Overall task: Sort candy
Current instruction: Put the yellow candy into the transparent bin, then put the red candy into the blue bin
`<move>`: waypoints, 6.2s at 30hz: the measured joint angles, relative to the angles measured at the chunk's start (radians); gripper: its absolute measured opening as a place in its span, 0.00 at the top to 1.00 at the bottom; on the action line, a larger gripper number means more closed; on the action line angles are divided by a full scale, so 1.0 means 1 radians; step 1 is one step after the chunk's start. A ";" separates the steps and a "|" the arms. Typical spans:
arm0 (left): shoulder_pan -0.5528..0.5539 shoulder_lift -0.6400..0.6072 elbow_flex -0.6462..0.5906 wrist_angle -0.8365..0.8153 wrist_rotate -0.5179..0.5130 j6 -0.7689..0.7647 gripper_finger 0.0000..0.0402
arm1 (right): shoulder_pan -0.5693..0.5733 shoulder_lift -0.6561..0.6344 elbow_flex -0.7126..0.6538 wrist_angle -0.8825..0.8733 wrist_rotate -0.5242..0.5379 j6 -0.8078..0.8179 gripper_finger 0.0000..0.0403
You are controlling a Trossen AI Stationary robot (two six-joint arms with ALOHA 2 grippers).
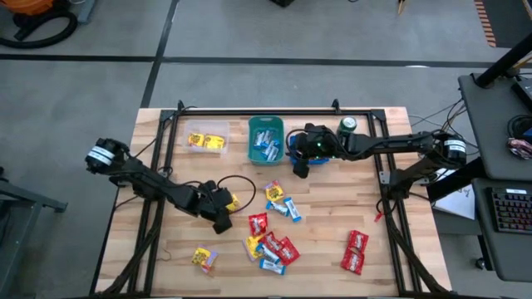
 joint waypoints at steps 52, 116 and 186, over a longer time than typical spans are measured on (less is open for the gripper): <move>1.127 -0.202 0.147 -0.293 0.098 0.611 0.87 | 0.029 -0.063 0.000 -0.057 -0.053 0.212 0.75; 0.853 -0.302 0.175 -0.056 0.176 0.752 0.66 | 0.535 0.112 0.184 -1.071 -0.468 1.294 0.64; 0.853 -0.302 0.161 -0.040 0.176 0.752 0.66 | 0.772 0.142 -0.118 -0.714 -0.181 1.693 0.98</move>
